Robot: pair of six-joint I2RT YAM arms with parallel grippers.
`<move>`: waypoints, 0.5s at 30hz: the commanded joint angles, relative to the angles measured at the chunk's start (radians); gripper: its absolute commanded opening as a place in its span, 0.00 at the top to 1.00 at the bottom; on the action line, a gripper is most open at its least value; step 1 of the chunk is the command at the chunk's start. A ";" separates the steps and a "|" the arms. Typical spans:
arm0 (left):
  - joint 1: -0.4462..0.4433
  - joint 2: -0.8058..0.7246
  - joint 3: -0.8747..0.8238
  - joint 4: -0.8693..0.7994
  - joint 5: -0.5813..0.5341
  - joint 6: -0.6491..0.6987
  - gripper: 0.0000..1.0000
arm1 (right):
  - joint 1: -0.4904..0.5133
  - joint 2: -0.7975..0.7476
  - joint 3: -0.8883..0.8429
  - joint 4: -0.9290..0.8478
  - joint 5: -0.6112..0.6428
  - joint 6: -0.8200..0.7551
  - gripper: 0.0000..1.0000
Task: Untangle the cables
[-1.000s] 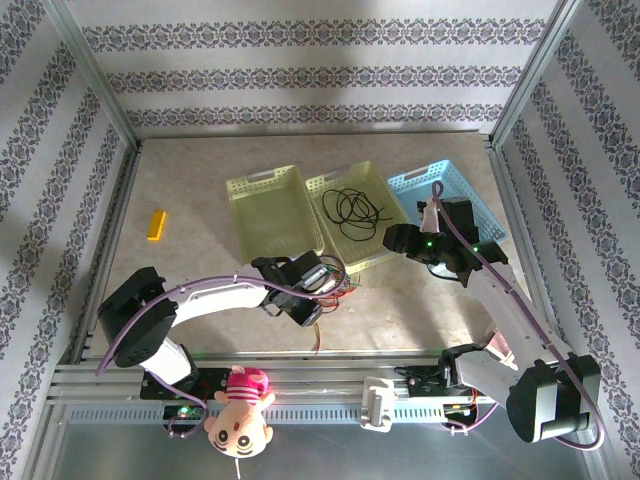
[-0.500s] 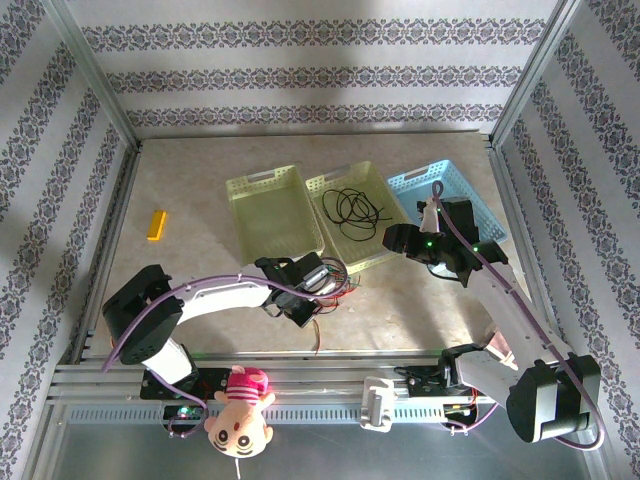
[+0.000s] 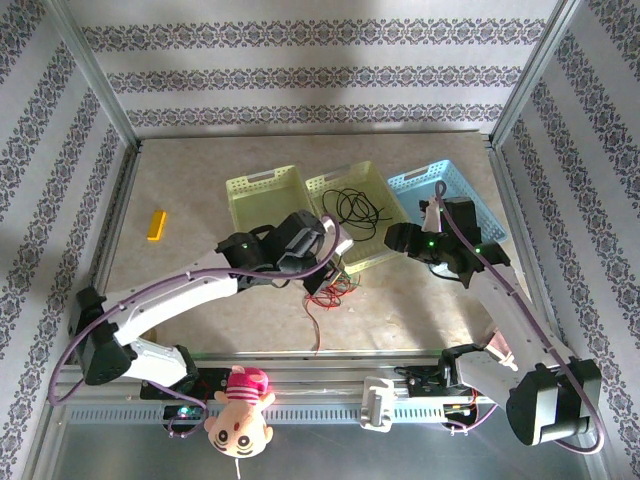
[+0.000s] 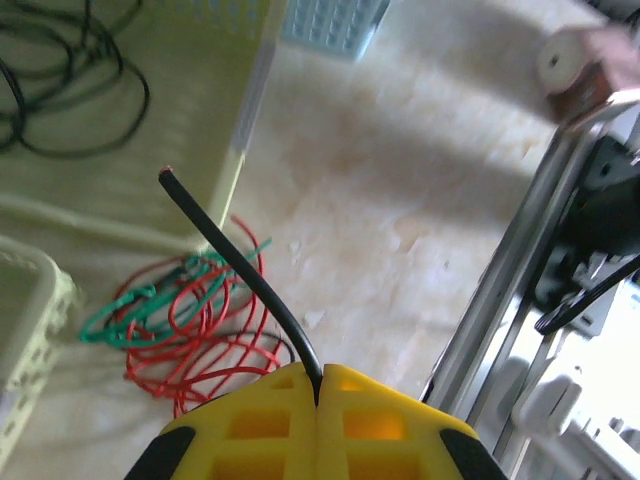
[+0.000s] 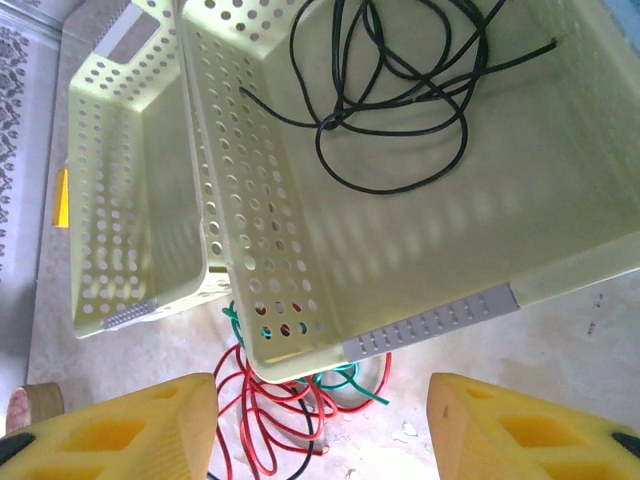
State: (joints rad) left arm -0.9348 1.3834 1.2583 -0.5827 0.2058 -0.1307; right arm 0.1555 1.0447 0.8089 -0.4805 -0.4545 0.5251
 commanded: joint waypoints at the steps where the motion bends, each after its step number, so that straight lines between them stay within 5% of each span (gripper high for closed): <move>1: 0.027 -0.050 0.052 0.093 -0.064 0.038 1.00 | -0.024 -0.027 -0.008 0.013 0.027 0.021 0.43; 5: 0.062 -0.054 0.096 0.229 -0.150 0.042 1.00 | -0.045 -0.044 -0.016 0.015 0.036 0.035 0.43; 15: 0.125 0.013 0.157 0.618 -0.110 -0.014 1.00 | -0.066 -0.092 -0.017 0.016 0.051 0.046 0.43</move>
State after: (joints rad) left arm -0.8242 1.3724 1.3628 -0.1436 0.0933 -0.1310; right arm 0.0998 0.9779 0.7998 -0.4740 -0.4232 0.5556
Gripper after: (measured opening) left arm 0.038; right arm 0.573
